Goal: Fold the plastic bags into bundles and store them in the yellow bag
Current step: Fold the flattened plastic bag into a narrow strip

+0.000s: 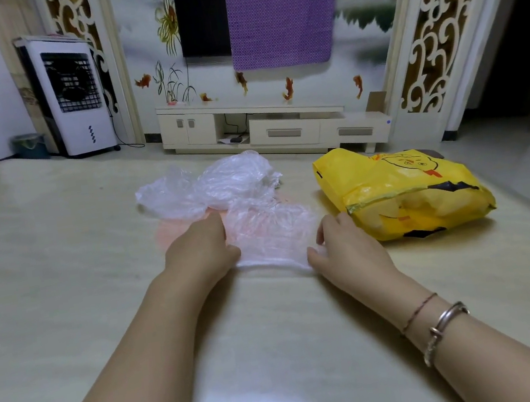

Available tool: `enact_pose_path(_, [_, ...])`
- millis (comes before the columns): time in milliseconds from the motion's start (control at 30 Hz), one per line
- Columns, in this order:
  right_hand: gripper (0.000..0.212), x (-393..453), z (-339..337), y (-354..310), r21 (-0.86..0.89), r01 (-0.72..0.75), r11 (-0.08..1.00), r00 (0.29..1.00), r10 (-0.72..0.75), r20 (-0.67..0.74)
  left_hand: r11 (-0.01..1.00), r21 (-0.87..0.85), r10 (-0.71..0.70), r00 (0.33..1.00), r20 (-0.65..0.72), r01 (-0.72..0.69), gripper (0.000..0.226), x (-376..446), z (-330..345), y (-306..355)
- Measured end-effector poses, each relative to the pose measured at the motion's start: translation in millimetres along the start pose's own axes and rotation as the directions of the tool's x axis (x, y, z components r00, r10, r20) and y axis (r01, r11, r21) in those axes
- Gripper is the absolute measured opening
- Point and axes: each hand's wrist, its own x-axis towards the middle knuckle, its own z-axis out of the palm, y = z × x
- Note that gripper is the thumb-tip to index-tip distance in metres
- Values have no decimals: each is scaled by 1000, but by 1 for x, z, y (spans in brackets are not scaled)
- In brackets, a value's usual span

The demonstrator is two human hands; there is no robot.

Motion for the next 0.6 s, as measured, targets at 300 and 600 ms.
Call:
enact_pose_path(300, [17,0,-32,7,684,-65,726,968,-120,219,738,-638,260,965,-30,-218,30,-1,-7,19])
enact_pose_path(600, [19,3,-59,23,962,-197,187,965,-134,223,663,-742,421,870,258,-101,21,-21,-22,37])
